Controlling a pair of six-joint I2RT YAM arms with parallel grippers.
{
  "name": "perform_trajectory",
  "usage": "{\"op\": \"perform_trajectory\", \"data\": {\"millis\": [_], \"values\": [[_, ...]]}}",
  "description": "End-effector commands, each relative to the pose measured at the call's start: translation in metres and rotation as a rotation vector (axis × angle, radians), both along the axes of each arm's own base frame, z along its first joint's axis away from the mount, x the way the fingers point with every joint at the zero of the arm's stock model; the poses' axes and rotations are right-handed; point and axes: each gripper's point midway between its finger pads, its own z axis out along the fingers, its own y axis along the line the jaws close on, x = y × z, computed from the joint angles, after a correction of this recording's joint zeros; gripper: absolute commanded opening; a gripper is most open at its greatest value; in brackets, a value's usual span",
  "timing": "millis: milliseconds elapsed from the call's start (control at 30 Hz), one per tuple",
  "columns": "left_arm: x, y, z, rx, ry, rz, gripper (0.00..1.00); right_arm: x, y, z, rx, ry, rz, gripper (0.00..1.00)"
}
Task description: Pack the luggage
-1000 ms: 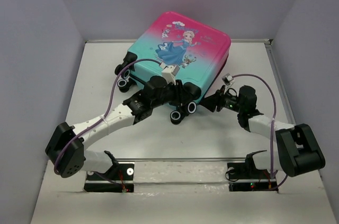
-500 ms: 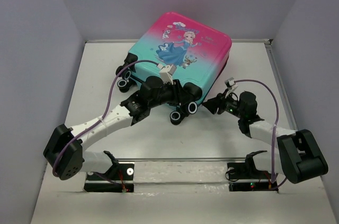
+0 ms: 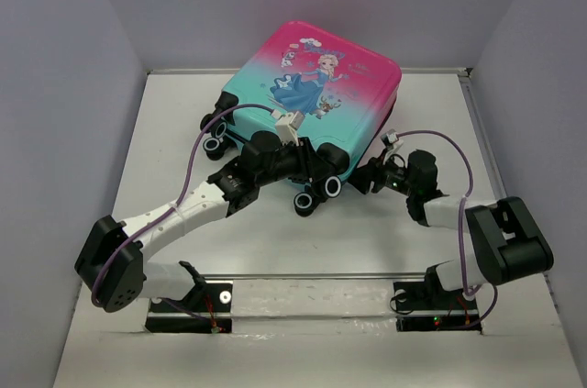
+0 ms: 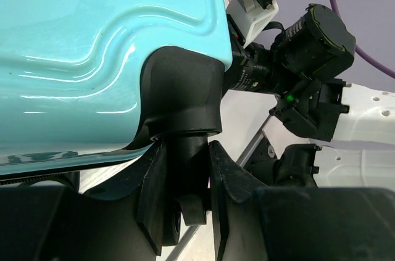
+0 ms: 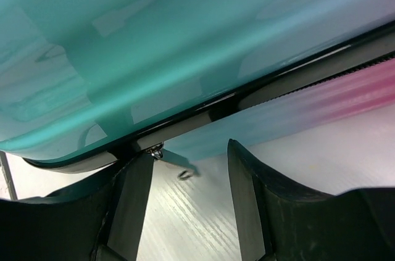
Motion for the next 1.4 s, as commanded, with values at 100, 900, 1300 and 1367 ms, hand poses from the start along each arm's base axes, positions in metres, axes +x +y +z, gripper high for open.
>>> {"op": "perform_trajectory", "data": {"millis": [100,900,1300,1367], "values": [[-0.039,-0.011,0.104,-0.279,-0.208,-0.191,0.06,0.011,0.017,0.04,0.117,-0.178,0.071,0.48],[0.003,-0.096,0.204,-0.529,-0.234,-0.269,0.06,-0.123,0.158,0.086,0.332,-0.184,0.012,0.07],[-0.004,-0.101,0.248,-0.583,-0.27,-0.263,0.06,-0.133,0.173,0.11,0.379,-0.358,-0.151,0.07],[-0.02,-0.121,0.238,-0.573,-0.241,-0.308,0.06,-0.12,0.179,0.118,0.365,-0.38,-0.193,0.07]]}}
